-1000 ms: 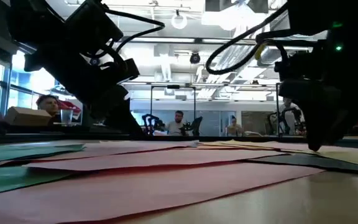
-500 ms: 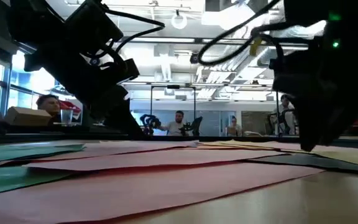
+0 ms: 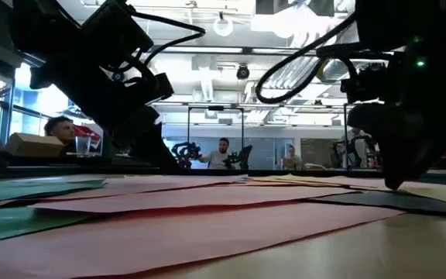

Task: Organize paper
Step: Stack the yellow paper on top of the other yellow paper to the bottom right of the table

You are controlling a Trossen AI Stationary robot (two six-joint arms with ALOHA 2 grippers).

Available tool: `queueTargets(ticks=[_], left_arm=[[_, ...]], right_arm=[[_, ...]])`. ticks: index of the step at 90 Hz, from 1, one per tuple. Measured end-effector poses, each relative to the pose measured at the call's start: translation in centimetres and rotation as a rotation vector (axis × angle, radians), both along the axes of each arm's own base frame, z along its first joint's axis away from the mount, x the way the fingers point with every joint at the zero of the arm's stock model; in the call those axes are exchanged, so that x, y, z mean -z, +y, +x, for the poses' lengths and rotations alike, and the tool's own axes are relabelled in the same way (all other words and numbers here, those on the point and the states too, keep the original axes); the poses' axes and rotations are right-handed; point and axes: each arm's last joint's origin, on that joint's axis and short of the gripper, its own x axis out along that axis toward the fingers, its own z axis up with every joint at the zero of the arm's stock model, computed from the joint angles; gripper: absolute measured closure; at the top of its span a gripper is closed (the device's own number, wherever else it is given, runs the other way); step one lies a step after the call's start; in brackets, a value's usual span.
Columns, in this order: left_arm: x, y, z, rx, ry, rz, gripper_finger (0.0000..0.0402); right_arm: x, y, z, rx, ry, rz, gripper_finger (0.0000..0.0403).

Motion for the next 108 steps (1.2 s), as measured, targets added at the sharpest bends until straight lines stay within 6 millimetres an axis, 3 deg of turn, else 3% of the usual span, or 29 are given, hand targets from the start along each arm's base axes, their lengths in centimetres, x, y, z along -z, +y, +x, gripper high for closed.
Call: queueTargets(ticks=[26, 41, 63, 77, 93, 108], left_arm=[[0.0, 0.0, 0.0, 0.0, 0.007, 0.001, 0.0317], [0.1, 0.0, -0.1, 0.0, 0.019, 0.002, 0.0317], [0.1, 0.0, -0.1, 0.001, 0.017, 0.001, 0.0317], [0.0, 0.0, 0.0, 0.008, 0.005, -0.008, 0.0317], [-0.1, -0.2, 0.2, 0.04, -0.014, -0.043, 0.0317], [-0.6, -1.0, 0.5, 0.112, -0.07, -0.057, 0.0317]], right_arm=[[-1.1, -0.6, -0.3, 0.013, 0.028, -0.035, 0.0179], [-3.1, 1.1, -1.2, 0.01, 0.002, 0.055, 0.0179], [-2.1, 4.7, -5.0, 0.079, 0.15, 0.221, 0.0179], [-0.9, 4.8, -6.5, 0.112, 0.186, 0.201, 0.0179], [0.3, 3.3, -5.8, 0.069, 0.146, 0.194, 0.0179], [-0.7, 2.4, -3.3, 0.0, 0.037, 0.165, 0.0179]])
